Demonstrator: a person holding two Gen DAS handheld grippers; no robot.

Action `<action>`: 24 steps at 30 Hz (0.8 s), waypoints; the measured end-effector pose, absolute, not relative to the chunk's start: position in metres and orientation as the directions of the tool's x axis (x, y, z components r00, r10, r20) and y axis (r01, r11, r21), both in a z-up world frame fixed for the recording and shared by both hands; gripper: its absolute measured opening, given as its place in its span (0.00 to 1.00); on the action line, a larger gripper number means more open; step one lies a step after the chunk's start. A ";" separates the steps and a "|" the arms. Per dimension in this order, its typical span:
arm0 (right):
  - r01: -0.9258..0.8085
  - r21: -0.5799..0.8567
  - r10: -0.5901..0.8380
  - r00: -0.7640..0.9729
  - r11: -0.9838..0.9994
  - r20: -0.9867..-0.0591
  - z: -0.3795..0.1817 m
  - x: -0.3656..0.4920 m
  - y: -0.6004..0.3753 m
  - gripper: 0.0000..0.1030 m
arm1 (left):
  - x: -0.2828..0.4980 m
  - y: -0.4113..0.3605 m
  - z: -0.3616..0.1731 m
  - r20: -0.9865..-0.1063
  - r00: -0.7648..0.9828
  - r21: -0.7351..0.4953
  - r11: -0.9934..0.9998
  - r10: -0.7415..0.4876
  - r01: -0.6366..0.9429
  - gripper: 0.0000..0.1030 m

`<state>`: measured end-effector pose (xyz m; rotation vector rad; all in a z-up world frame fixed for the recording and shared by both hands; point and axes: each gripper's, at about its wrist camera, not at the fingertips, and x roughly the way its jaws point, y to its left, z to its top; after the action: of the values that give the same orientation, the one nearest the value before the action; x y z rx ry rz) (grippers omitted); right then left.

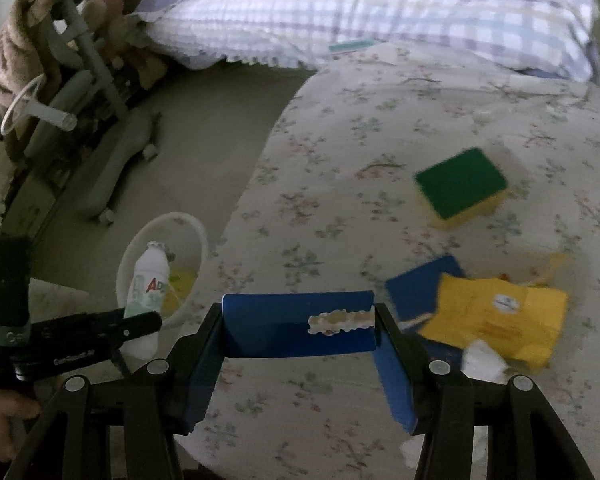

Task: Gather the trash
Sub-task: 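Carry bottle into wastebasket and open left tool while right tool carries tissue box over it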

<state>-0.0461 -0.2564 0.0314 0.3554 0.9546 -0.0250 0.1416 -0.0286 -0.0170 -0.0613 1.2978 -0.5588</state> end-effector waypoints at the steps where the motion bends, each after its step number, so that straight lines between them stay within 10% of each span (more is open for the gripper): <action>1: 0.166 0.287 0.142 0.581 0.943 -0.801 0.030 -0.041 -0.250 0.59 | 0.144 -0.023 -0.018 -0.891 0.162 -0.351 0.870 -0.424 0.348 0.43; 21: 0.034 0.345 0.272 0.543 0.938 -0.794 -0.021 0.050 -0.140 0.59 | 0.190 0.048 -0.071 -0.866 0.255 -0.379 0.897 -0.430 0.226 0.45; 24: 0.024 0.335 0.269 0.543 0.942 -0.795 -0.025 0.058 -0.132 0.59 | 0.191 0.055 -0.068 -0.877 0.290 -0.334 0.920 -0.382 0.204 0.62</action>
<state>0.0583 -0.1319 -0.0249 0.3247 0.9902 0.1481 0.1906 0.0547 -0.0683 -0.1690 1.2162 -0.3932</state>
